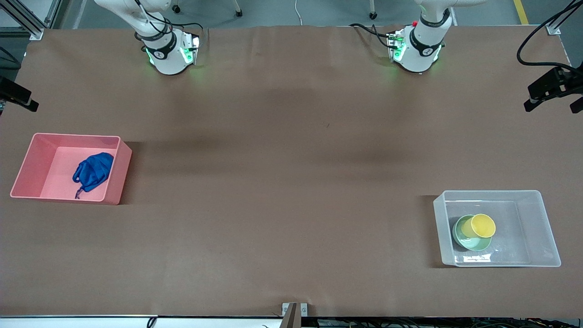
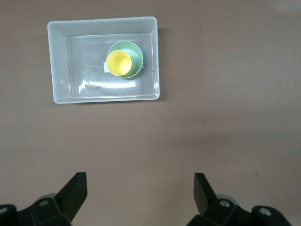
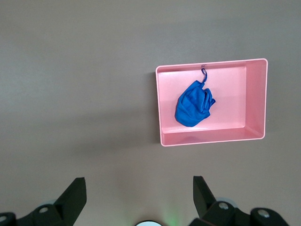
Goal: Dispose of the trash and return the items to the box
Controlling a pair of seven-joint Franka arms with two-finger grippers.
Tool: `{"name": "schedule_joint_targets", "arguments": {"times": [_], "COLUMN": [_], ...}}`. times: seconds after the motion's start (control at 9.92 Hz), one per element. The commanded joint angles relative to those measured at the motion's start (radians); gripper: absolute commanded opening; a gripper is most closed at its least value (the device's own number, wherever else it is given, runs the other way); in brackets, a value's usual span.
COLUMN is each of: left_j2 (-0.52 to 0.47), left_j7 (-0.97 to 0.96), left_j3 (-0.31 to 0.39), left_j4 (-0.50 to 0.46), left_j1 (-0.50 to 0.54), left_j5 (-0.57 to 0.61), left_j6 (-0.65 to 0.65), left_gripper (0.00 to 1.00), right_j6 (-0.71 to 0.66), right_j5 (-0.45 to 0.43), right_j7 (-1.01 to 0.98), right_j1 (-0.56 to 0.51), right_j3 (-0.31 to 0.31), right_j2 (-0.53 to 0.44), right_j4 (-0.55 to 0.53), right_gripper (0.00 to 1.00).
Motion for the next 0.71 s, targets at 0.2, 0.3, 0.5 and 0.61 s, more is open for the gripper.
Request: {"name": "schedule_joint_targets", "arguments": {"times": [0.2, 0.3, 0.5, 0.61], "left_j2": [0.023, 0.023, 0.023, 0.025], "left_j7": [-0.008, -0.007, -0.008, -0.008], "left_j3": [-0.012, -0.012, -0.012, -0.012], "left_j4": [-0.018, -0.017, -0.015, -0.015], "left_j1": [0.009, 0.007, 0.007, 0.006], "left_j5": [-0.005, -0.005, -0.005, -0.005], "left_j6": [-0.018, -0.028, -0.033, -0.033], "left_gripper": [1.0, 1.0, 1.0, 1.0], "right_j6": [-0.006, -0.006, -0.006, -0.006], "right_j5": [0.005, 0.005, 0.005, 0.005], "right_j7": [0.005, 0.005, 0.005, 0.005], "right_j1": [-0.011, -0.011, -0.011, -0.011], "right_j3": [0.008, 0.008, 0.008, 0.008], "right_j2": [0.002, 0.002, 0.002, 0.002], "right_j4": [0.01, 0.01, 0.01, 0.01], "right_gripper": [1.0, 1.0, 1.0, 1.0]}}
